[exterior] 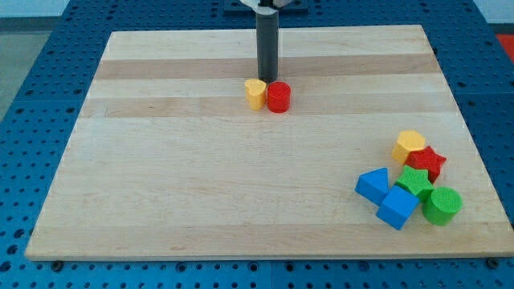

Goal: Move the red circle and the yellow heart towards the right of the board

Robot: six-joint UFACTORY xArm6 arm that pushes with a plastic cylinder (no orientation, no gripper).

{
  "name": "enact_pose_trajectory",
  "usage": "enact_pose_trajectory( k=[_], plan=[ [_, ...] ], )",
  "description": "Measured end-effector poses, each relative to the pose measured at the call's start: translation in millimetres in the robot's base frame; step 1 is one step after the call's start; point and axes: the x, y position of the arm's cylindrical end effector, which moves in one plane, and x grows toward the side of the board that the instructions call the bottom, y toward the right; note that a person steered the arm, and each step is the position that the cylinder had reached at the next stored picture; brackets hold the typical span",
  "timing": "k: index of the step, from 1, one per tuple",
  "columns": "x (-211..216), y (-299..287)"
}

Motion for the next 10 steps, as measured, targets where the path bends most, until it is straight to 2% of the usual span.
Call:
enact_pose_trajectory(
  k=[1, 2, 3, 4, 7, 8, 9, 10],
  plan=[
    [-23, -34],
    [-15, -87],
    [19, -96],
    [48, -88],
    [54, 32],
    [50, 12],
    [28, -47],
    [-13, -44]
  ],
)
